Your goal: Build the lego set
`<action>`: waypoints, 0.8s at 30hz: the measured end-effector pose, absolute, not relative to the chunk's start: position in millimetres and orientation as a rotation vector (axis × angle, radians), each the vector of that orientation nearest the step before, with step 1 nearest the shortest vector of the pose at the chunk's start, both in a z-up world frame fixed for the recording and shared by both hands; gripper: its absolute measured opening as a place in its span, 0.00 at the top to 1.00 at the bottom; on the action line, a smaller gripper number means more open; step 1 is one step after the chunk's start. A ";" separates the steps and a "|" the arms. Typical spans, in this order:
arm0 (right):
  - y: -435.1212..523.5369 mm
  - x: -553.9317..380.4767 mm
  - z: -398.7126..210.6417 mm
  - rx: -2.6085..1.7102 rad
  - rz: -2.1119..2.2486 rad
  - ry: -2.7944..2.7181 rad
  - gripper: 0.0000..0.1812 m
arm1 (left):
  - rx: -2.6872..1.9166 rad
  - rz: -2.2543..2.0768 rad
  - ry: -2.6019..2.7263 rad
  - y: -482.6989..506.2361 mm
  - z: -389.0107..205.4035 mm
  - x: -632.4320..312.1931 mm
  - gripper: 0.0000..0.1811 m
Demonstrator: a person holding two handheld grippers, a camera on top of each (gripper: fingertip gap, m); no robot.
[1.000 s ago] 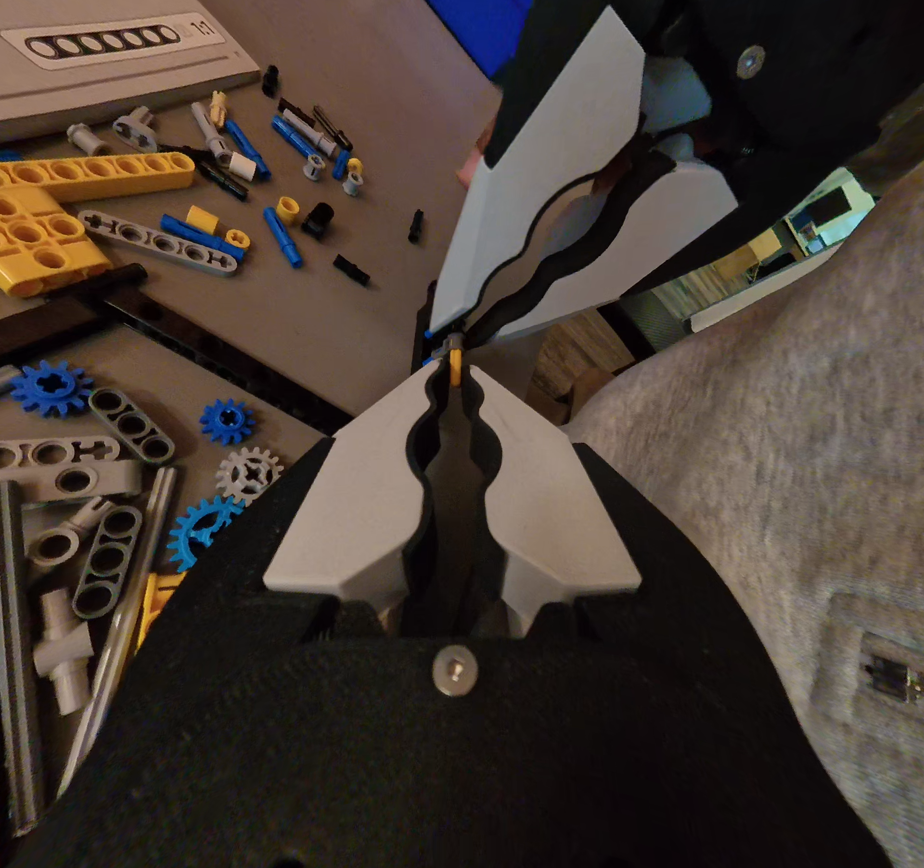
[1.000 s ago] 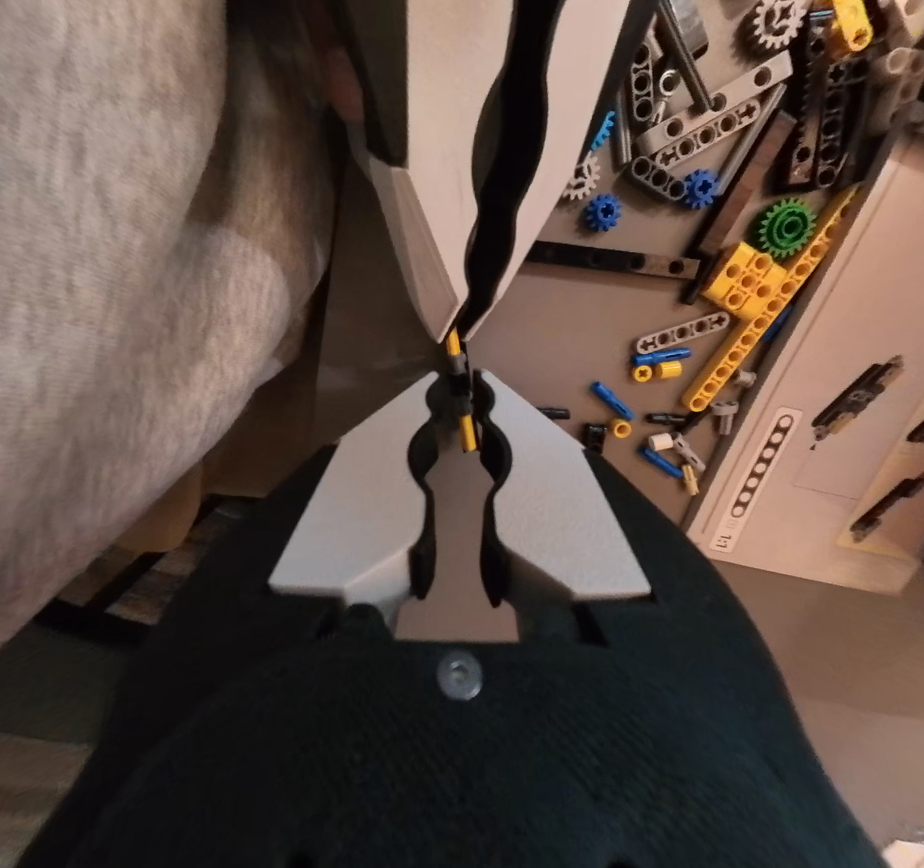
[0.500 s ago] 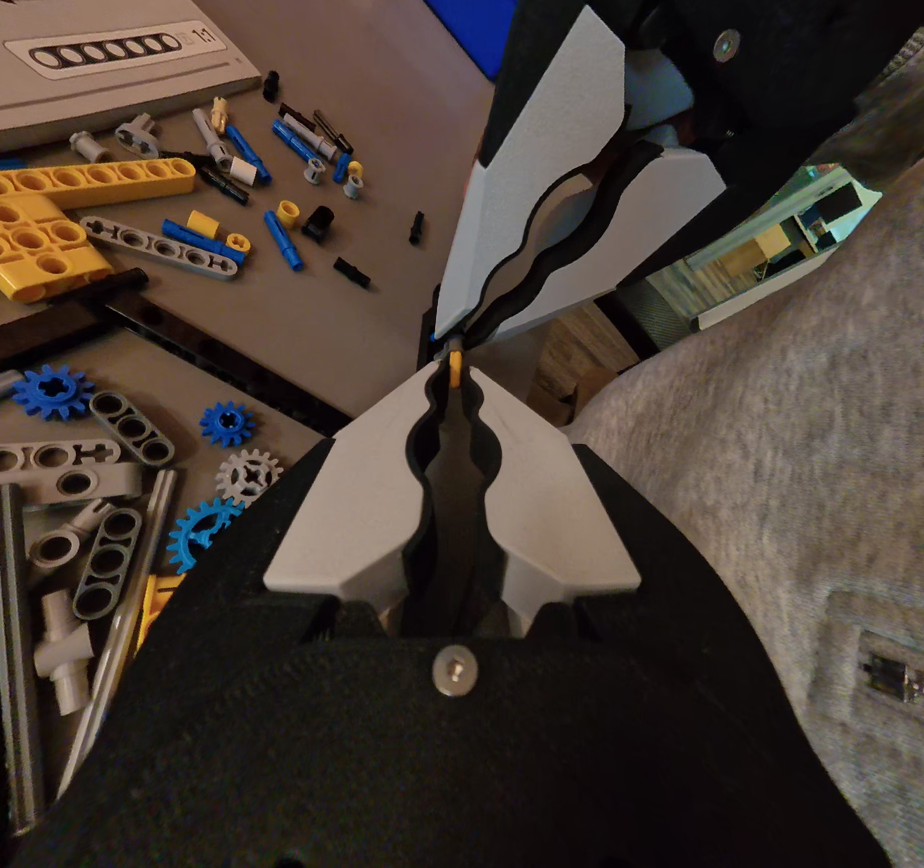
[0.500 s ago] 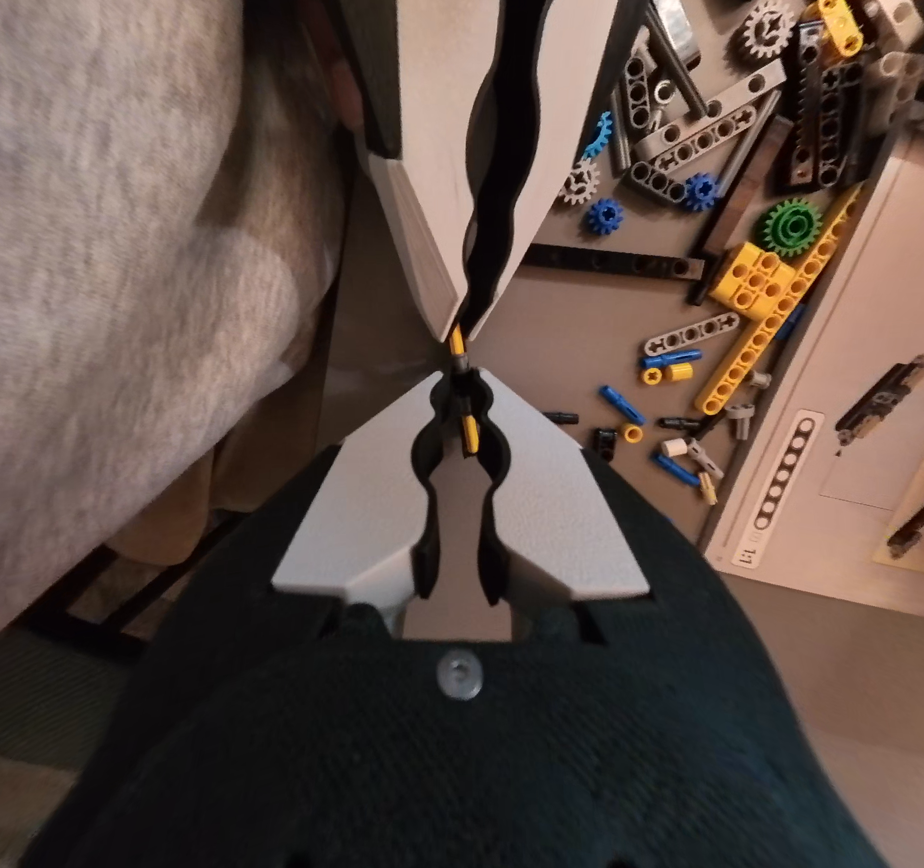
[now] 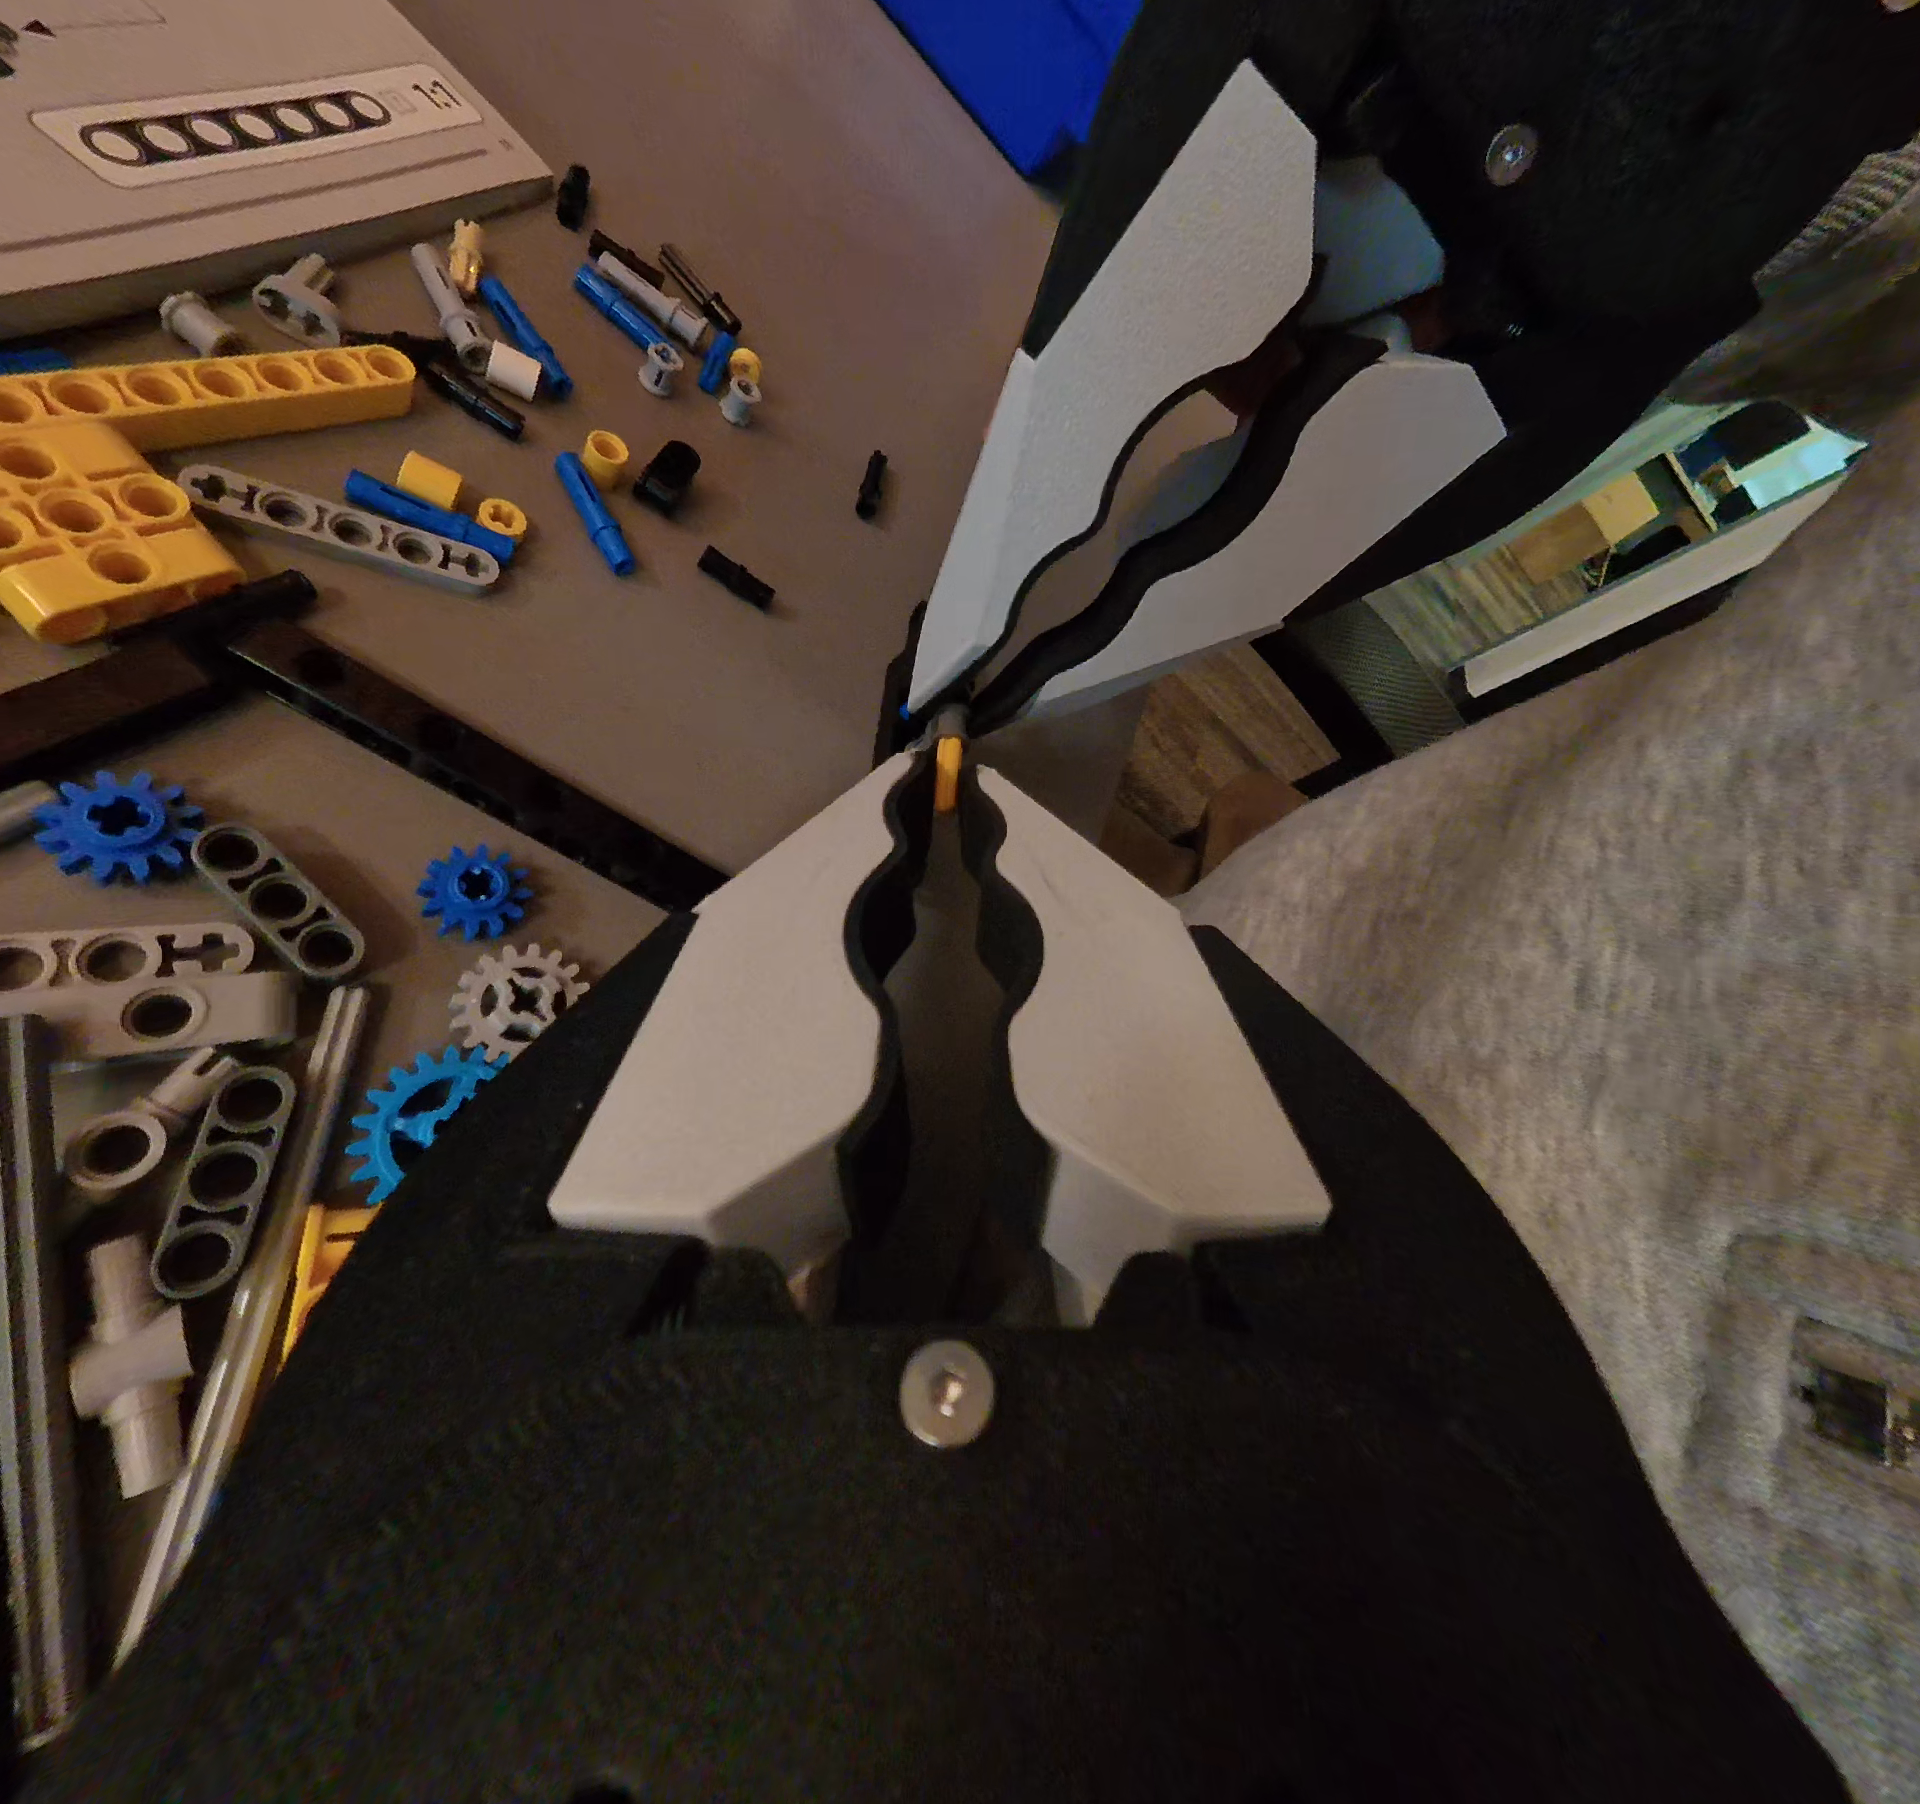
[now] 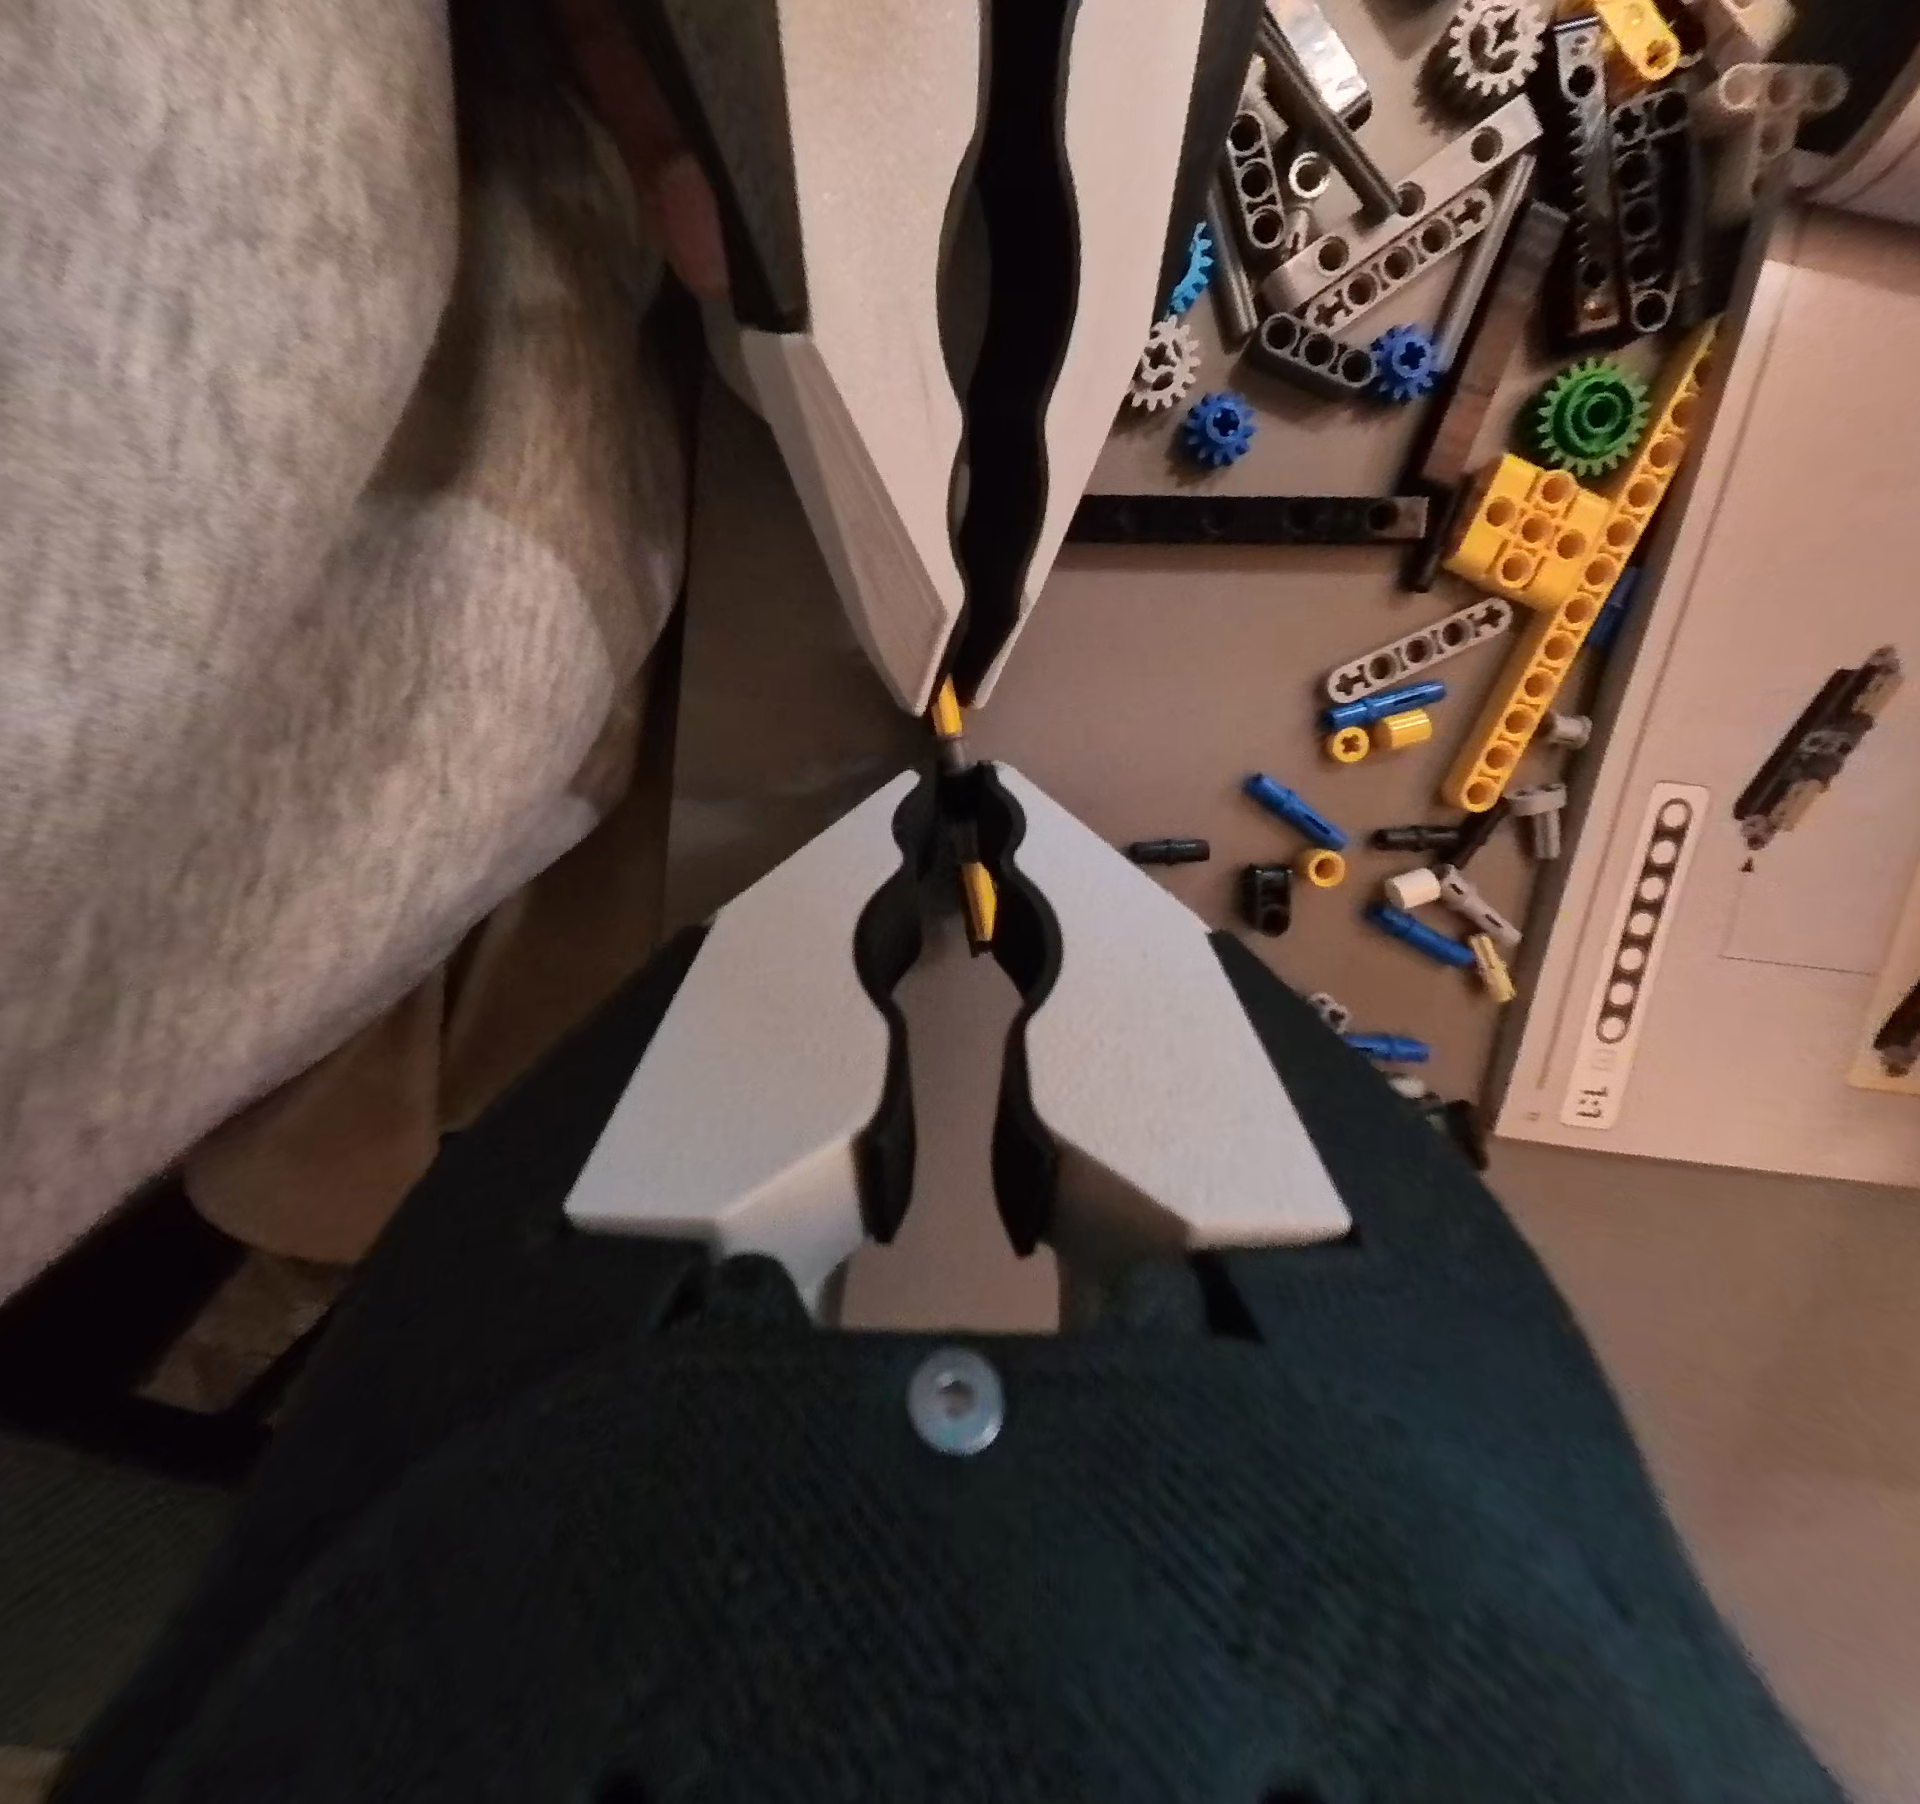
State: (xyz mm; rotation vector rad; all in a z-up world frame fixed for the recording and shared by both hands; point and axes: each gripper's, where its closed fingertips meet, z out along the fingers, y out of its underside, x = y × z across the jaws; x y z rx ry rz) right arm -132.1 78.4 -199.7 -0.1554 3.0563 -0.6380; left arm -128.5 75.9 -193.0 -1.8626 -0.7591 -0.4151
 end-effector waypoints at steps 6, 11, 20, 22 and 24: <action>78.5 -132.3 -200.9 -0.164 -0.608 3.093 0.97 | -1.866 -0.419 -0.757 76.3 -193.0 -128.0 0.99; 82.2 -129.5 -209.7 -0.149 -0.537 3.093 0.97 | -1.933 -0.421 -0.758 79.4 -202.2 -123.7 0.97; 81.3 -129.8 -209.6 -0.202 -0.528 3.084 0.97 | -1.910 -0.429 -0.765 80.5 -199.9 -125.7 0.99; 81.0 -130.0 -209.5 -0.185 -0.522 3.081 0.97 | -1.911 -0.424 -0.764 80.5 -199.8 -125.7 0.99; 80.6 -130.2 -209.5 -0.190 -0.518 3.093 0.97 | -1.907 -0.421 -0.763 80.2 -199.5 -125.8 0.98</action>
